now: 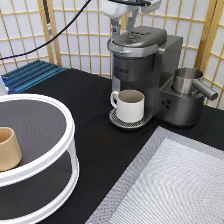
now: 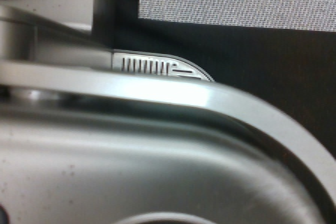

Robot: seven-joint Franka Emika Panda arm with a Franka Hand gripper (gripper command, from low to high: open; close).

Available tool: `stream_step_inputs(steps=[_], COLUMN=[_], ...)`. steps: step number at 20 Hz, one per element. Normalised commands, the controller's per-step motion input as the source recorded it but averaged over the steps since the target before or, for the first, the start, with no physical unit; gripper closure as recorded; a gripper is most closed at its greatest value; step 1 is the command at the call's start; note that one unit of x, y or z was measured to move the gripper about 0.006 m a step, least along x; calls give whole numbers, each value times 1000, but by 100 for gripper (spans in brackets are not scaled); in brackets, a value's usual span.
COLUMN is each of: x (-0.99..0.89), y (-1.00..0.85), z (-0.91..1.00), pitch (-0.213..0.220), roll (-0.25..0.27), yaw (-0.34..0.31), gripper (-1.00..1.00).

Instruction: Make coffee

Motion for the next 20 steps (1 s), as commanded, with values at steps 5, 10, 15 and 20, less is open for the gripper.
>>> stream_step_inputs(steps=[5,10,15,20], x=[118,44,-57,111], y=[-322,-154,374,73], z=[-28,-94,-409,-781], pitch=[-18,-21,-38,-11], roll=[62,39,-44,-12], yaw=[44,31,61,85], gripper=[-100,-100,-100,-100])
